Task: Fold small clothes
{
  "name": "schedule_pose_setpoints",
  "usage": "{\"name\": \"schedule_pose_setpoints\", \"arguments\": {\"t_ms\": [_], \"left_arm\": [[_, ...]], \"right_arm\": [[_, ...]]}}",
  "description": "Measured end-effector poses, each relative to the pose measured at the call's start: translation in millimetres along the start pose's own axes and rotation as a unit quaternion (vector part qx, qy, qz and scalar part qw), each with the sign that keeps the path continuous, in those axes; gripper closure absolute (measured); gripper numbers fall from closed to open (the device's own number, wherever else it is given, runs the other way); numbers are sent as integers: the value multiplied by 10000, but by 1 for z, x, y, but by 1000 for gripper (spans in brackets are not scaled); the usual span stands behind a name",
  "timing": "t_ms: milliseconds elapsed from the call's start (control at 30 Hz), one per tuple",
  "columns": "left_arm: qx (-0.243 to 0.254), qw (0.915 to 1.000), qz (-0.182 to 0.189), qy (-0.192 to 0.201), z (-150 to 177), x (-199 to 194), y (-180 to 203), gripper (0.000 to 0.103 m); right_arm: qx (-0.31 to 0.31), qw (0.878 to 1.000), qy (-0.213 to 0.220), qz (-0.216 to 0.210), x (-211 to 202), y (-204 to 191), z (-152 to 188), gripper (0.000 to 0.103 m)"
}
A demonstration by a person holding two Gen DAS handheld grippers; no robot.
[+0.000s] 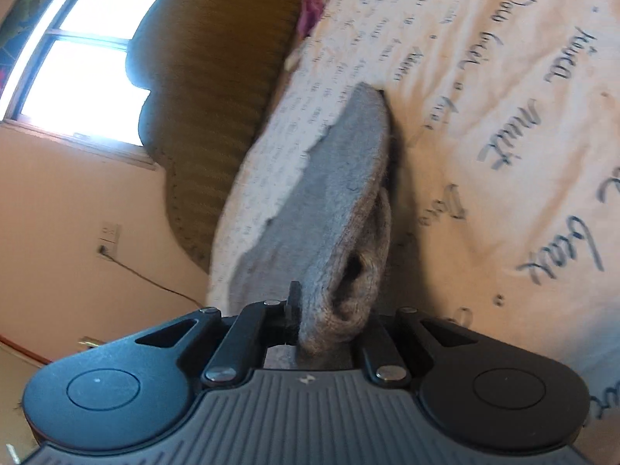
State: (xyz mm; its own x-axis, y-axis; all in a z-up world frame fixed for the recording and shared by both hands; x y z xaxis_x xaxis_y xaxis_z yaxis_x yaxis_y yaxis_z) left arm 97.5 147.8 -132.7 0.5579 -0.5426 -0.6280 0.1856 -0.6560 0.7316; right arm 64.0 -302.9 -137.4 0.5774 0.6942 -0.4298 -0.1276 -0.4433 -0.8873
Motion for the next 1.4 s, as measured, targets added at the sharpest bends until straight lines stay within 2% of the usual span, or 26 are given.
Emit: {"name": "schedule_pose_setpoints", "arguments": {"t_ms": [67, 100, 133, 200, 233, 267, 333, 400, 433, 467, 500, 567, 633, 700, 733, 800, 867, 1000, 1033, 1100, 1133, 1300, 1400], "left_arm": [[-127, 9990, -375, -217, 3, 1, -14, 85], [-126, 9991, -327, -226, 3, -4, -14, 85], [10, 9993, -351, -130, 2, -13, -11, 83], [537, 9957, -681, 327, 0, -37, 3, 77], [830, 9908, -876, 610, -1, -50, 14, 65], [1147, 9833, -1093, 897, -3, -58, 27, 50], [1857, 9582, -1573, 1506, -10, -59, 61, 38], [2654, 9295, -1738, 1881, -18, -34, 105, 33], [2970, 9177, -1721, 1999, -20, -18, 121, 27], [3259, 9070, -1698, 2055, -22, 7, 138, 19], [3395, 9027, -1736, 1993, -26, 30, 147, 16], [3493, 9021, -2014, 1540, -36, 90, 154, 21], [3487, 8993, -2428, 1036, -42, 139, 144, 26], [3370, 8973, -2774, 655, -47, 169, 123, 25], [3366, 8966, -2802, 649, -48, 175, 117, 22], [3382, 8985, -2698, 747, -48, 174, 110, 17], [3341, 9024, -2627, 712, -49, 171, 105, 14], [3266, 9031, -2693, 721, -50, 160, 105, 14], [3232, 9026, -2745, 735, -48, 156, 110, 14], [3219, 9049, -2684, 747, -40, 144, 114, 14], [3214, 9054, -2674, 738, -36, 139, 114, 14], [3291, 9015, -2729, 672, -16, 129, 108, 14], [3300, 9008, -2743, 663, -8, 124, 104, 14]], "right_arm": [[167, 9990, -27, 417, -5, 15, 2, 93], [183, 9983, 7, 550, -12, 17, 1, 90], [84, 9978, 117, 647, -23, 16, 1, 88], [-372, 9903, 692, 1147, -49, 4, -4, 87], [-612, 9819, 1027, 1471, -60, -4, -8, 85], [-833, 9723, 1299, 1756, -67, -13, -14, 84], [-1246, 9537, 1656, 2179, -64, -39, -29, 83], [-1622, 9469, 1556, 2301, -37, -68, -43, 79], [-1877, 9440, 1498, 2263, -18, -83, -48, 79], [-2210, 9392, 1419, 2213, 5, -99, -52, 72], [-2473, 9346, 1256, 2228, 35, -112, -57, 68], [-2599, 9305, 910, 2417, 85, -120, -67, 68], [-2731, 9182, 704, 2782, 123, -118, -76, 68], [-2734, 9049, 540, 3215, 148, -105, -80, 68], [-2776, 8999, 453, 3333, 157, -98, -81, 68], [-2874, 8982, 606, 3272, 155, -91, -77, 61], [-2883, 8997, 646, 3214, 152, -87, -75, 61], [-2716, 9067, 703, 3150, 142, -91, -73, 59], [-2706, 9056, 718, 3187, 139, -94, -70, 57], [-2737, 9044, 775, 3180, 132, -98, -62, 44], [-2763, 9045, 788, 3152, 130, -98, -58, 42], [-2961, 8883, 727, 3435, 129, -95, -39, 42], [-3008, 8834, 715, 3520, 127, -96, -32, 41]]}}
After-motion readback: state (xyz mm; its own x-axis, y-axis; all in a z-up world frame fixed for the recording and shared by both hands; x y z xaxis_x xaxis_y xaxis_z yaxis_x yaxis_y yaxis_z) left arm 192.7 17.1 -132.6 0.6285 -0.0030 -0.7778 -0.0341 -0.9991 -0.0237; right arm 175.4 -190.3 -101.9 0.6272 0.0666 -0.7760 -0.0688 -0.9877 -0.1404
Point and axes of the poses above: each gripper's, at about its wrist camera, not at the fingertips, and x roughly the way its jaws point, y to its right, z to its underside, the point moved 4 cm from there along x, roughly the way its jaws point, and after that the axes turned 11 degrees about -y, right-handed, at the moved point
